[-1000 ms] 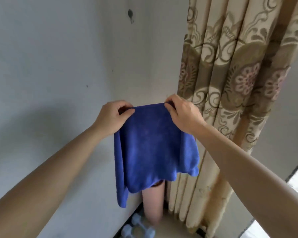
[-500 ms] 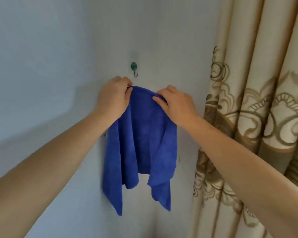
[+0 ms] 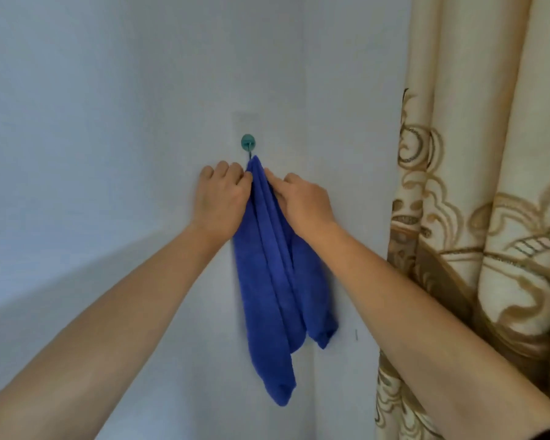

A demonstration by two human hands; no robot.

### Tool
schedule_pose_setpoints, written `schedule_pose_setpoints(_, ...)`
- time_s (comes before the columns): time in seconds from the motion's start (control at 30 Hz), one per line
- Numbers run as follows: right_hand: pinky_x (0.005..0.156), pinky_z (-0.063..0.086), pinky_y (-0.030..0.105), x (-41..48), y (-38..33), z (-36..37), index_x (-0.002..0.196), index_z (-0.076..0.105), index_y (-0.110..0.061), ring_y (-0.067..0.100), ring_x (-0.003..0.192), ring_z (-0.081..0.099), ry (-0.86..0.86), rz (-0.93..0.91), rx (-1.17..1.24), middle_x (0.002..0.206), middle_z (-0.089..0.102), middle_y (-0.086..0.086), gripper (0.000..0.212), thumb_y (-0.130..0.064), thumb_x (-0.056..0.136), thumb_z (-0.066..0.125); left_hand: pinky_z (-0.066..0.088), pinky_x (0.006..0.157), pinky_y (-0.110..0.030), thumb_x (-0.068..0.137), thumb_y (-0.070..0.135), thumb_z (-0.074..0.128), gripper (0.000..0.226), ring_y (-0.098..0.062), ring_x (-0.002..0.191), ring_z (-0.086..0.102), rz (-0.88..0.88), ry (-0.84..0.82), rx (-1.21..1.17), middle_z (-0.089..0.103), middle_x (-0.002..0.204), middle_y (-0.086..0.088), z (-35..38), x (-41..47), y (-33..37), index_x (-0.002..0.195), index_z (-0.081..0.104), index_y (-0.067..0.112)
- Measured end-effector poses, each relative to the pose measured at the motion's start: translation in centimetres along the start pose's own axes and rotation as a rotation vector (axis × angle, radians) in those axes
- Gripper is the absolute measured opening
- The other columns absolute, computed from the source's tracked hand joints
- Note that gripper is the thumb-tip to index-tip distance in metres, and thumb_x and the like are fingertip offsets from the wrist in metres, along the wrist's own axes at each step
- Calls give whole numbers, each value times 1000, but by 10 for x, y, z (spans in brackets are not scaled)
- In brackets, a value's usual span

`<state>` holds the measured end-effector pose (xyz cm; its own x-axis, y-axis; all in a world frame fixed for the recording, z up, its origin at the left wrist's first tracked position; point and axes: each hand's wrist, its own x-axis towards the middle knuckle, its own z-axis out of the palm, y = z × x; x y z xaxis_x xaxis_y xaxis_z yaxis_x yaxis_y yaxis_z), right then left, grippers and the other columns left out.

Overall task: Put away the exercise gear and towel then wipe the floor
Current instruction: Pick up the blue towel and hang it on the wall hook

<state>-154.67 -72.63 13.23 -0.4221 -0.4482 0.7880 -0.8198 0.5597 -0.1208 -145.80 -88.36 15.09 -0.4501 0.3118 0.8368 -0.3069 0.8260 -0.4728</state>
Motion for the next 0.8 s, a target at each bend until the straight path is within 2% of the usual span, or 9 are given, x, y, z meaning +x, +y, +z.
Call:
schedule_pose_setpoints(0.1,67,44,34,-8,-2,10,155,30,-39,14,69,47,-27,9,67,84,45,-5,49,-41,106,32,41,64,-41,88,6,49,25,-31,70,54,-93,9,-75,61,80,-13,2,-7,7,103,68,4)
schedule_pose_setpoints(0.17,64,38,32,-11,3,12,157,21,-42,19,76,52,-31,-30,27,90,48,0,54,-34,105,35,43,63,-42,87,3,53,27,-33,71,55,-87,-8,-109,62,83,-15,-1,-10,5,110,68,2)
schedule_pose_setpoints(0.27,66,40,34,-19,16,18,158,24,-34,27,91,58,-41,-14,15,109,56,8,55,-26,104,36,42,65,-43,86,3,60,34,-35,77,56,-92,-20,-100,63,94,-18,-13,-30,6,120,64,1)
schedule_pose_setpoints(0.37,85,51,44,-43,16,33,156,31,-21,29,112,55,84,21,124,137,51,13,52,-22,104,37,39,80,-46,98,20,49,39,-37,101,54,-204,-42,-45,59,122,-19,-28,-78,15,134,55,7)
schedule_pose_setpoints(0.47,106,43,46,-82,3,53,153,36,-13,33,134,45,259,29,204,153,38,18,51,-22,103,39,31,106,-51,103,30,41,47,-39,133,38,-360,-127,-35,41,148,-22,-49,-142,29,146,43,10)
schedule_pose_setpoints(0.53,115,33,45,-118,-11,69,153,35,-10,34,143,34,289,-12,223,158,30,21,53,-23,103,42,25,114,-52,104,33,40,51,-39,143,27,-430,-215,-16,31,155,-23,-70,-191,43,149,38,9)
schedule_pose_setpoints(0.63,120,22,51,-184,-38,101,153,35,-7,37,149,23,201,-67,286,161,22,24,59,-29,101,50,25,114,-57,103,37,41,56,-41,147,20,-531,-387,39,23,158,-24,-111,-274,62,150,35,7)
schedule_pose_setpoints(0.8,122,12,56,-270,-102,140,156,27,-10,38,152,11,-94,-262,335,163,13,25,64,-37,103,48,19,117,-58,103,44,34,62,-38,150,10,-749,-683,180,12,162,-21,-198,-381,75,155,25,11)
